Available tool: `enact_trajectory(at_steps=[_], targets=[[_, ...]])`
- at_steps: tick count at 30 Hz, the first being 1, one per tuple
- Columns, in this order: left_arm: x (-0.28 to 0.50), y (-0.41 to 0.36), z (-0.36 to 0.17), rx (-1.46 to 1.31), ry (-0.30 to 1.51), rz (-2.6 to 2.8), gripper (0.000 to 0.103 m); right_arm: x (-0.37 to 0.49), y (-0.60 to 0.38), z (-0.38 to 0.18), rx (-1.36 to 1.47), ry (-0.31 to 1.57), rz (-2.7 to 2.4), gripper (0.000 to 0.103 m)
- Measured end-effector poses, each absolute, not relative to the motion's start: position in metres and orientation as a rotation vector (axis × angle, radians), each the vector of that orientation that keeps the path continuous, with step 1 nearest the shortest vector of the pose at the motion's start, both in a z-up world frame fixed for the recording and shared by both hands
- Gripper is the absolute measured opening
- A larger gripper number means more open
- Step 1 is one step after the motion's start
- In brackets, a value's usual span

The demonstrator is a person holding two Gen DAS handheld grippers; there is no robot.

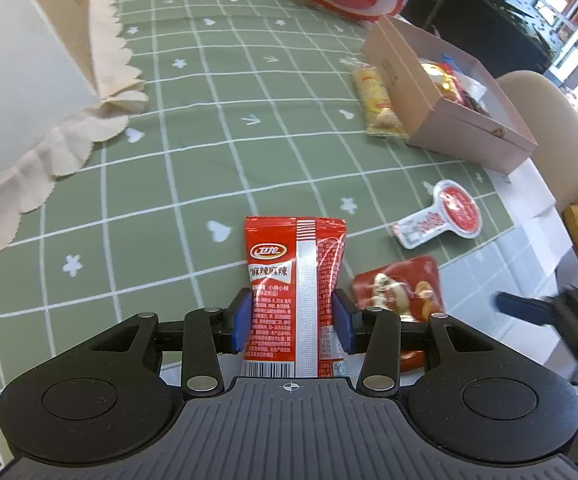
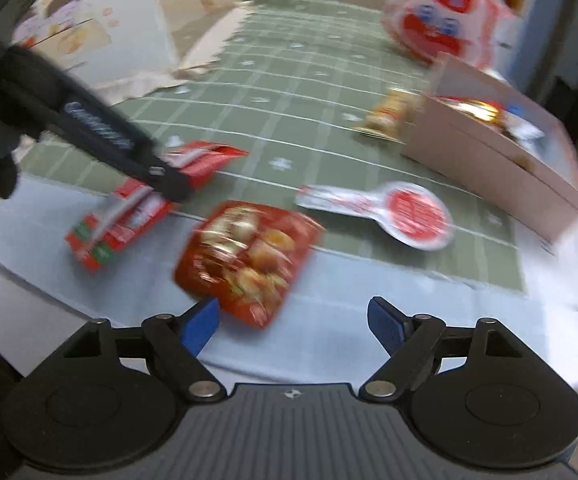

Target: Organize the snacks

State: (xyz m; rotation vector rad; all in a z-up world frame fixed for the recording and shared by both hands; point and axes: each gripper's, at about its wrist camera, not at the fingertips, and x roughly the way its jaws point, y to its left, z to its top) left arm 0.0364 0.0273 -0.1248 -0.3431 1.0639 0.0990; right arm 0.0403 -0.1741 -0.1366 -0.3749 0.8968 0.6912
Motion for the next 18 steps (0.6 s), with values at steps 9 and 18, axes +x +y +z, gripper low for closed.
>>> enact_trajectory(at_steps=[9, 18], targets=[[0.020, 0.040, -0.127, -0.354, 1.062, 0.150, 0.048, 0.050, -0.161, -0.136, -0.173, 1.007, 0.626, 0.082], [0.010, 0.042, -0.128, -0.334, 1.048, 0.159, 0.048, 0.057, -0.127, -0.146, -0.156, 1.031, 0.574, 0.086]])
